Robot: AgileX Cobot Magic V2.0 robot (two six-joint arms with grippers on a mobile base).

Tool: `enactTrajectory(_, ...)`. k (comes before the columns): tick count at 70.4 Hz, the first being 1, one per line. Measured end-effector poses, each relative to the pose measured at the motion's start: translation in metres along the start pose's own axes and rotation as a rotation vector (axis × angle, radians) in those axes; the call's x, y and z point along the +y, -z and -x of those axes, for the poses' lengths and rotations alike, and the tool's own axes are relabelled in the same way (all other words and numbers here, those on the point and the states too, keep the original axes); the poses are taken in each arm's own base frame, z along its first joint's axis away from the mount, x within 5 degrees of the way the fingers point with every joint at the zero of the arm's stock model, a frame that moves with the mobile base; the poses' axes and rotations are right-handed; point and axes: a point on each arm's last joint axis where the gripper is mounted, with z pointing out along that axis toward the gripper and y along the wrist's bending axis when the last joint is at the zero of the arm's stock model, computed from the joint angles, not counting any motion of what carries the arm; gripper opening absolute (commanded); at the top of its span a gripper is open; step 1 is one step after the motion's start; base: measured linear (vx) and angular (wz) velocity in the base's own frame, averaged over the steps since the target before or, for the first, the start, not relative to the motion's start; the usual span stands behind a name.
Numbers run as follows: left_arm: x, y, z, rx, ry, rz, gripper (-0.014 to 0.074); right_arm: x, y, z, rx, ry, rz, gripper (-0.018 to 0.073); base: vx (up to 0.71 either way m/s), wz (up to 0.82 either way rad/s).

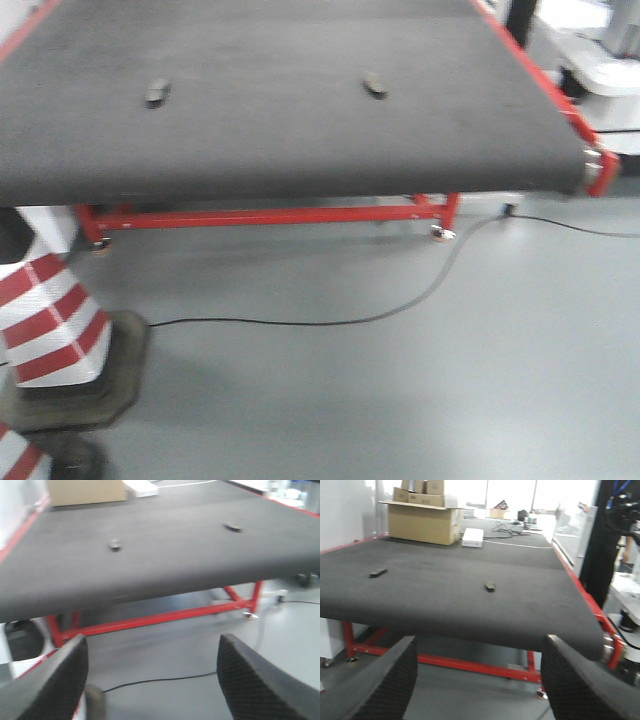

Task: Move and align brake pads A on conveyor
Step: 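Back the base away from the conveyor belt and turn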

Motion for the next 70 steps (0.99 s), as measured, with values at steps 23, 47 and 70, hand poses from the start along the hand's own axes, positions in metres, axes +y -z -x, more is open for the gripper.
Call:
enactTrajectory(23, 0.0000, 0.0000, 0.0000, 0.000, 0.000, 0.000, 0.0524, 0.0000, 0.0000, 0.0000, 0.000, 0.000, 0.000, 0.0497, -0.21, -0.76)
enactTrajectory(47, 0.0000, 0.0000, 0.0000, 0.000, 0.000, 0.000, 0.0524, 0.0000, 0.0000, 0.0000, 0.000, 0.000, 0.000, 0.0497, -0.21, -0.91)
enactTrajectory(70, 0.0000, 0.0000, 0.0000, 0.000, 0.000, 0.000, 0.0524, 0.0000, 0.0000, 0.0000, 0.000, 0.000, 0.000, 0.0497, -0.18, -0.73)
